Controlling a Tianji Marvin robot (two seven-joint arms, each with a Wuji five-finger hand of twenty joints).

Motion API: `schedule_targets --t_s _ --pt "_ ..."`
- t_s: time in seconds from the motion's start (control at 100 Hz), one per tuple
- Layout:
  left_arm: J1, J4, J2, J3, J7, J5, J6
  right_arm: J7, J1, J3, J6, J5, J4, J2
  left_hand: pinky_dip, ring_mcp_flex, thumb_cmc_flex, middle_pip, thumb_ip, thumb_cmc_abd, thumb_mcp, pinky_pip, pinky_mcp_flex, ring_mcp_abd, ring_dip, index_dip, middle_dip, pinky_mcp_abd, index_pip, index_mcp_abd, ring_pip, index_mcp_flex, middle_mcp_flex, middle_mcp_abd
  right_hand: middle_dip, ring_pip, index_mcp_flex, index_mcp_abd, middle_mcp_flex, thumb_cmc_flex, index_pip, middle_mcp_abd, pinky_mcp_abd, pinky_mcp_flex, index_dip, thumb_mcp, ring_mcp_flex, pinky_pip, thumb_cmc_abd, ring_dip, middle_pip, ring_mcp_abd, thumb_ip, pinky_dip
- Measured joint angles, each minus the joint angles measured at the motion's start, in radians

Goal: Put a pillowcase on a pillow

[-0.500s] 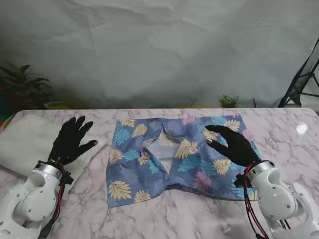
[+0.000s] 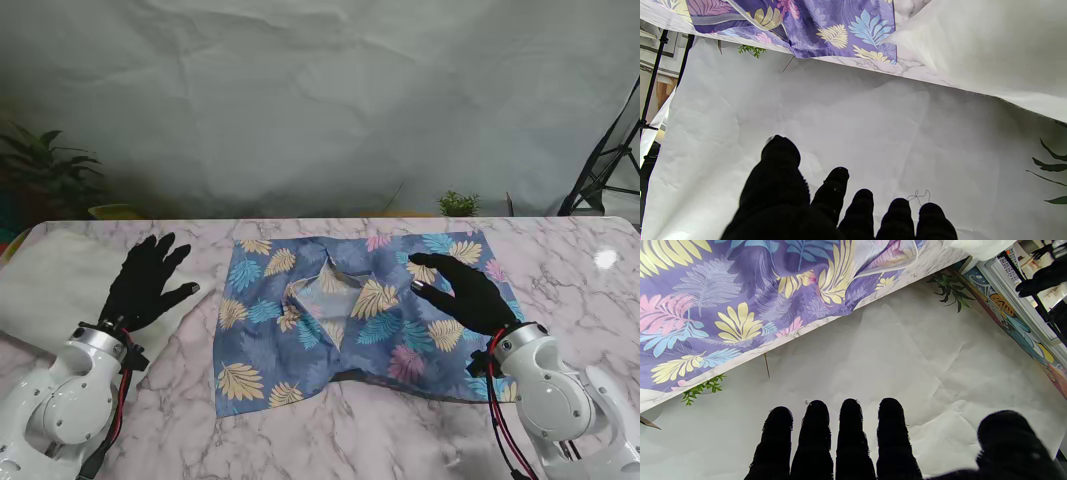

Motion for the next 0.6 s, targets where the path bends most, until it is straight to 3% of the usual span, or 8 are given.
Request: schedule_targets --t_s 0.11,0.24,0.4,0.6 --pt "0.0 0.0 0.0 0.0 0.0 -0.003 0.001 0.014 -0.009 0.003 0.007 -0.016 -0.018 0.002 0.0 0.0 0.0 0.0 0.0 0.0 0.0 0.0 0.0 0.0 0.0 0.0 0.0 0.0 0.0 0.0 0.0 0.0 0.0 0.0 0.0 0.001 0.0 -0.01 0.013 0.0 0.0 -0.034 0.031 0.001 0.002 0.0 0.025 0.013 0.0 0.0 0.009 0.018 0.0 0.0" --pt "-0.001 0.001 0.0 0.0 -0.007 -0.004 0.005 0.032 -0.009 0.003 -0.004 -0.051 -0.026 0.008 0.0 0.0 0.0 0.0 0.0 0.0 0.0 0.0 0.0 0.0 0.0 0.0 0.0 0.0 0.0 0.0 0.0 0.0 0.0 0.0 0.0 0.001 0.0 -0.012 0.025 0.0 0.0 -0.047 0.052 0.001 0.004 0.0 0.035 0.018 -0.017 0.0 0.009 0.023 0.0 0.007" --pt "-0.008 0.01 0.0 0.004 -0.005 -0.029 0.008 0.204 0.037 0.009 -0.093 -0.126 -0.018 0.03 0.01 0.0 0.0 0.0 0.0 0.004 0.0 0.0 0.0 0.0 0.0 0.0 0.0 0.0 0.0 0.0 0.0 0.0 0.0 0.0 0.0 0.001 -0.001 -0.013 0.024 0.006 0.0 -0.072 0.053 0.012 0.015 0.02 0.035 0.024 -0.063 0.0 0.008 0.023 0.0 0.022" --pt "-0.018 0.016 0.0 0.013 -0.024 -0.065 0.02 0.269 0.169 -0.023 -0.196 -0.104 0.089 0.061 0.011 0.0 0.0 0.0 0.0 0.012 0.0 0.0 0.0 0.0 0.0 0.0 0.0 0.001 0.0 -0.001 0.0 0.0 0.001 0.0 0.012 0.001 -0.031 -0.027 -0.005 0.021 0.023 -0.111 0.053 0.012 0.027 0.109 0.045 0.048 -0.15 0.0 0.024 -0.001 0.0 0.05"
